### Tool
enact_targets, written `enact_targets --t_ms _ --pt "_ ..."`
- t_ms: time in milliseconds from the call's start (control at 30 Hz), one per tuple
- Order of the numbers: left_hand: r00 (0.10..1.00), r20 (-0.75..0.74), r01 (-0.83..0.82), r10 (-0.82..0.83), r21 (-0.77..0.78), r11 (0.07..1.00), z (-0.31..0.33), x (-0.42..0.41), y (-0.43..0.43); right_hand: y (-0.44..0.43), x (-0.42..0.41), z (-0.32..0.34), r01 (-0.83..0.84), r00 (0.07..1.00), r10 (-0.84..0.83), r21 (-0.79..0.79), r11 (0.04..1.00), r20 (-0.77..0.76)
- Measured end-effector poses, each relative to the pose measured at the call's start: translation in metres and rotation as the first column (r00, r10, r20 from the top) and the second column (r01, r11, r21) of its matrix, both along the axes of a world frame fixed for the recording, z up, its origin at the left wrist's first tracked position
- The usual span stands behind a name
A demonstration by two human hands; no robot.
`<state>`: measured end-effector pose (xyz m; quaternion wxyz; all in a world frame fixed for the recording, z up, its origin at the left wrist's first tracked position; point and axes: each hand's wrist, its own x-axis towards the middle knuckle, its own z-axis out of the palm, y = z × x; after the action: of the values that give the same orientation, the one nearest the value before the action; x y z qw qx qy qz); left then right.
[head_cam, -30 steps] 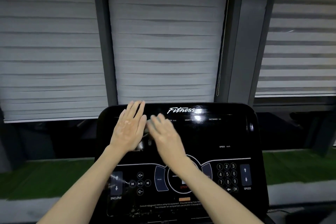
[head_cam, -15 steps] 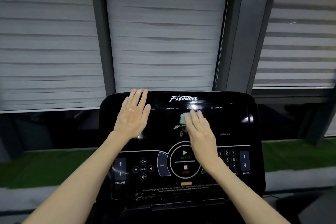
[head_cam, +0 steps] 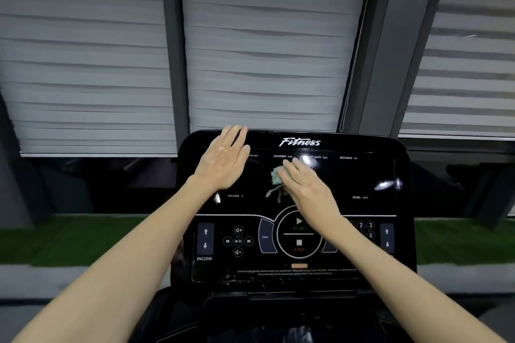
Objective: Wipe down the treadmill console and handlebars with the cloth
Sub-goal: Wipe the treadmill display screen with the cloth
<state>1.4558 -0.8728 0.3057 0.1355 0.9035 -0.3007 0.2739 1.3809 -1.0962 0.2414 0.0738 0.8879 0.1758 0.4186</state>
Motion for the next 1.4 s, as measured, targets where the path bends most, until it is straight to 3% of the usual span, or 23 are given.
enact_targets --t_ms 67,167,233,300,367,500,567,600,700,767,833,900,967,1067,1167,1300,1400 --pt "0.998 0.059 -0.021 0.017 0.057 0.998 -0.006 0.002 0.003 0.018 -0.004 -0.02 -0.051 0.998 0.051 0.003 0.999 0.021" --pt "0.982 0.174 -0.094 0.079 0.079 0.992 -0.025 -0.005 0.013 0.024 -0.026 -0.074 -0.277 0.958 0.249 -0.228 0.933 -0.144" --pt "0.962 0.243 -0.136 0.122 0.04 0.99 -0.04 -0.012 0.021 0.018 -0.041 -0.092 -0.336 0.932 0.249 -0.366 0.868 -0.265" --pt "0.947 0.275 -0.168 0.164 -0.008 0.986 -0.056 -0.019 0.033 0.011 -0.043 -0.082 -0.33 0.935 0.228 -0.428 0.842 -0.272" --pt "0.944 0.263 -0.199 0.201 -0.034 0.979 -0.076 -0.026 0.046 0.009 -0.033 -0.059 -0.292 0.954 0.232 -0.408 0.865 -0.19" --pt "0.946 0.199 -0.25 0.257 -0.06 0.966 -0.109 -0.029 0.069 0.024 -0.005 -0.022 -0.088 0.996 0.087 -0.033 0.996 -0.034" --pt "0.949 0.192 -0.241 0.251 -0.075 0.968 -0.114 -0.026 0.07 0.042 -0.003 -0.023 -0.026 0.999 0.029 0.117 0.993 -0.027" --pt "0.951 0.193 -0.23 0.242 -0.083 0.97 -0.115 -0.025 0.069 0.051 -0.004 -0.03 -0.036 0.999 0.04 0.12 0.992 -0.026" --pt "0.951 0.208 -0.217 0.23 -0.084 0.973 -0.115 -0.023 0.069 0.063 -0.02 -0.077 -0.217 0.974 0.21 -0.088 0.972 -0.089" --pt "0.953 0.204 -0.211 0.225 -0.088 0.974 -0.116 -0.023 0.069 0.061 -0.036 -0.105 -0.358 0.925 0.298 -0.283 0.89 -0.235" --pt "0.954 0.199 -0.208 0.224 -0.097 0.973 -0.116 -0.024 0.069 0.057 -0.044 -0.11 -0.425 0.894 0.294 -0.427 0.798 -0.339" --pt "0.953 0.201 -0.211 0.227 -0.099 0.973 -0.116 -0.023 0.069 0.054 -0.038 -0.091 -0.422 0.899 0.273 -0.512 0.748 -0.342" --pt "0.951 0.209 -0.211 0.227 -0.1 0.972 -0.117 -0.023 0.069 0.054 -0.023 -0.066 -0.385 0.921 0.288 -0.489 0.783 -0.264" --pt "0.952 0.211 -0.205 0.223 -0.104 0.973 -0.117 -0.023 0.07 0.065 -0.003 -0.036 -0.213 0.975 0.193 -0.212 0.954 -0.108" --pt "0.955 0.208 -0.193 0.213 -0.112 0.975 -0.117 -0.023 0.07 0.083 -0.006 -0.04 -0.102 0.993 0.1 -0.036 0.994 -0.062" --pt "0.951 0.22 -0.196 0.216 -0.11 0.974 -0.117 -0.022 0.07 0.098 -0.031 -0.099 -0.346 0.93 0.306 -0.201 0.917 -0.206" --pt "0.952 0.222 -0.193 0.213 -0.107 0.975 -0.118 -0.023 0.069 0.118 -0.048 -0.121 -0.374 0.915 0.283 -0.346 0.86 -0.287"
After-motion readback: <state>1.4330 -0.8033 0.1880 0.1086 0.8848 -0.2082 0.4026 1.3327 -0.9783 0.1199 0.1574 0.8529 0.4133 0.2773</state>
